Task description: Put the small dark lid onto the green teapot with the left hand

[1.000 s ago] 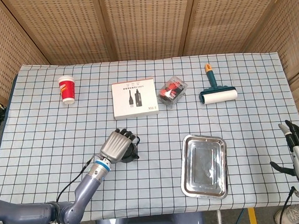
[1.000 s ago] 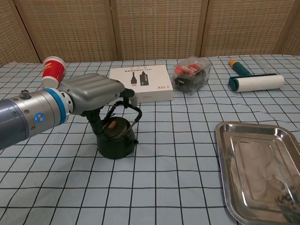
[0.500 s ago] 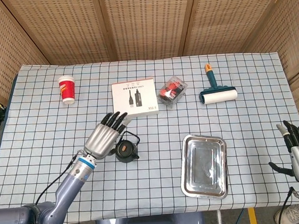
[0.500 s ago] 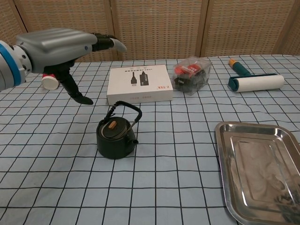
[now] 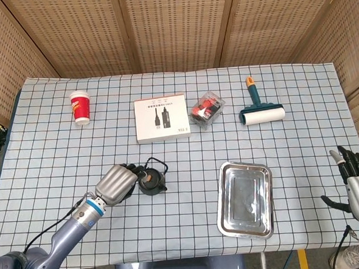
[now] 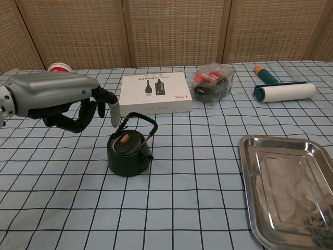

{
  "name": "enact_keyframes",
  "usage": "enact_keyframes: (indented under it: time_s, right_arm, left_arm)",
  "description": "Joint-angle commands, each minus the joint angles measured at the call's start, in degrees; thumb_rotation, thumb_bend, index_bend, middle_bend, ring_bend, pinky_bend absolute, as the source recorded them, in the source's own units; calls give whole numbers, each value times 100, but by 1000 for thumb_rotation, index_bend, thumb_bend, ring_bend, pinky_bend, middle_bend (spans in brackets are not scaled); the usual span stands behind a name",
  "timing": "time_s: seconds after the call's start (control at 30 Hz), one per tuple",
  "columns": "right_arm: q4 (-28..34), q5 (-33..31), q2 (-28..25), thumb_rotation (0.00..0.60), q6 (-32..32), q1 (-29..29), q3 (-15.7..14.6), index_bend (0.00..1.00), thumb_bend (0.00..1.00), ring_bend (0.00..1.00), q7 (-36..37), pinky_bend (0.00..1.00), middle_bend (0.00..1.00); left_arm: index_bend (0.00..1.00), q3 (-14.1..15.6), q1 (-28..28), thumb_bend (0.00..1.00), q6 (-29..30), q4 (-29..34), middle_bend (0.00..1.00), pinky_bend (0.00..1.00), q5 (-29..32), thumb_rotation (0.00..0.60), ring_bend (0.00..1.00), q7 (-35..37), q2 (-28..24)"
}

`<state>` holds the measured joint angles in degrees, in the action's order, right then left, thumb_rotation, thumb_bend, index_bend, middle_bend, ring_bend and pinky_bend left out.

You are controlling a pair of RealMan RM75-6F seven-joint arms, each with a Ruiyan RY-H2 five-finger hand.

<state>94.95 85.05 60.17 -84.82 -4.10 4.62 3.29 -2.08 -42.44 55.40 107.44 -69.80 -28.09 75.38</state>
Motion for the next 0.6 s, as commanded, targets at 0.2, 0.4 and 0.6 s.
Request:
enact_keyframes:
  time_s: [0.2,0.4,0.6]
  right_arm:
    - [-27,-46,-1,600,35,-10,13,0,3,0,33,0,0]
    - [-42,-76,-9,600,54,-14,23,0,3,0,60,0,0]
    - [-46,-81,-15,600,47,-10,29,0,3,0,83,0,0]
  left_arm:
    - [284,47,-79,1000,-119,-295,153,448,225,600,251,-202,454]
    - [250,47,-172,1000,-159,-380,128,415,447,600,234,-505,644]
    - [250,51,-227,1000,-94,-393,128,415,640,600,234,-793,781]
